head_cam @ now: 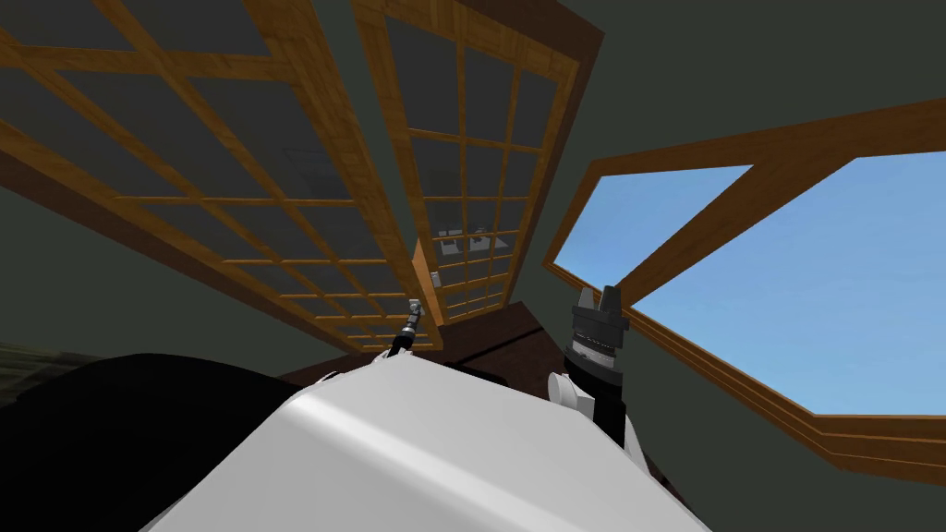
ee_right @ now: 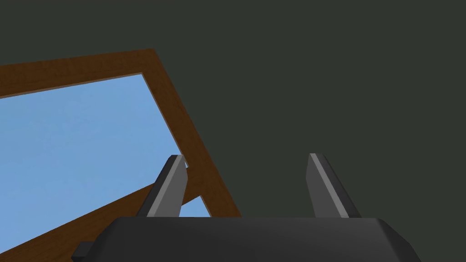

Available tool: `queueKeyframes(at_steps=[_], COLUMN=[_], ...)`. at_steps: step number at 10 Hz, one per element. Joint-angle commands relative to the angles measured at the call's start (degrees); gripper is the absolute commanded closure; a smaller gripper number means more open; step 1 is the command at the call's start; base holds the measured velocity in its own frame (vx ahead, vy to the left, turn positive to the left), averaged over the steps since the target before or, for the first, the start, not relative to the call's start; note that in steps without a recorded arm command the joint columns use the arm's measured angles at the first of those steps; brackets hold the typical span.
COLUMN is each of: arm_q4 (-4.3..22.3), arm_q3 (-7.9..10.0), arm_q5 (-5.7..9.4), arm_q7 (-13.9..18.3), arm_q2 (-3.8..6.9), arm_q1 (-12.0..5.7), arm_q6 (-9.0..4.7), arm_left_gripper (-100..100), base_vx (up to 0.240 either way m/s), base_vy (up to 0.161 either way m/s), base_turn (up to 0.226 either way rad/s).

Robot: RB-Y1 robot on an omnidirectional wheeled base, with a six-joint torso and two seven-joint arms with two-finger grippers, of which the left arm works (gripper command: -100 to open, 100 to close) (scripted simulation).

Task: Pull the door open

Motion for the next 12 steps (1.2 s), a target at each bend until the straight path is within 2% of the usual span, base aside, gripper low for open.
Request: queueKeyframes(at_steps=[1,4,6,7,8,9,11,12], arm_q4=[0.25,0.16,-0.03,-0.03,2.02,0.94,2.26,0.46], arm_q3=[1.0,0.96,0.88,0.88,0.88,0.88,0.88,0.88], arm_q5=[1.53,2.19,3.55,3.55,3.55,3.55,3.55,3.55], arm_q7=[2.86,6.0,9.79,10.78,10.78,10.78,10.78,10.78], arm_q2=[1.05,1.07,1.12,1.12,1.12,1.12,1.12,1.12], arm_q1=[0.22,0.28,0.4,0.4,0.21,0.4,0.4,0.4], arm_q6=[-0.36,-0.32,-0.24,-0.24,-0.24,-0.24,-0.24,-0.24], arm_left_gripper=[100,100,100,100,100,100,100,100], base_vx=[-0.045,-0.042,-0.053,-0.052,-0.008,0.008,0.001,-0.006], base_vy=[0.024,0.016,0.021,0.011,0.006,-0.003,-0.001,-0.004], base_turn=[-0.141,-0.064,-0.116,-0.067,0.034,0.019,-0.013,0.01])
